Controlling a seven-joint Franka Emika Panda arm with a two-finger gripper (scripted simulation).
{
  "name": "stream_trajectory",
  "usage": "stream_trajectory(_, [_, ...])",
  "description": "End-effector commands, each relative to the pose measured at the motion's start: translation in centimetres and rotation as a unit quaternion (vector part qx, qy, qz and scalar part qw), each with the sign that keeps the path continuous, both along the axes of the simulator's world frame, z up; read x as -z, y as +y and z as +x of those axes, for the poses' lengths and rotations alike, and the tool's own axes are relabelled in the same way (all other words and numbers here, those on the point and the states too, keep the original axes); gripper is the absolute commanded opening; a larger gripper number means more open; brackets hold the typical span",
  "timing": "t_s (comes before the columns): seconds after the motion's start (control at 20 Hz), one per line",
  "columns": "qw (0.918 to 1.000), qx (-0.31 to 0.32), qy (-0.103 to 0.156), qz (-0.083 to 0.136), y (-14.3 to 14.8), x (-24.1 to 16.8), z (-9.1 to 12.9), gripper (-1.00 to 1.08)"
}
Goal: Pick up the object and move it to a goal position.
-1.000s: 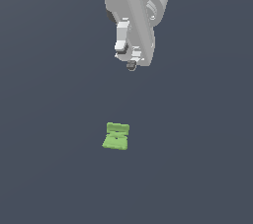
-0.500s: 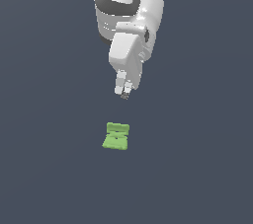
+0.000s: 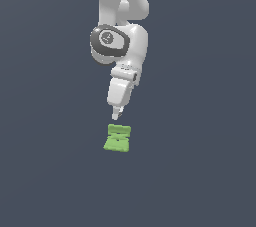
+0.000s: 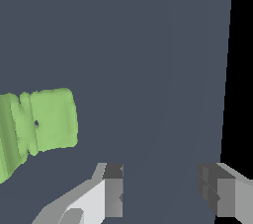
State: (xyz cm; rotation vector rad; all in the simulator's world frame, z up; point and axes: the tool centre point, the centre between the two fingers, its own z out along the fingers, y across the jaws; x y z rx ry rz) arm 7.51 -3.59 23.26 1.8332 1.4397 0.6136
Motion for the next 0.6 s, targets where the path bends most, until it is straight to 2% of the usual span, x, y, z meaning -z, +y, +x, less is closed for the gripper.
stream_trajectory(0.0, [0.9996,-0.010,0.025,0.001,-0.7,3.2,-0.8,0.28])
stream_trajectory(0.3, [0.9964,-0.029,0.078,0.016,-2.0,10.0,-3.2,0.28])
stream_trajectory(0.55, [0.9929,-0.039,0.108,0.031,-2.6,13.8,-5.0,0.28])
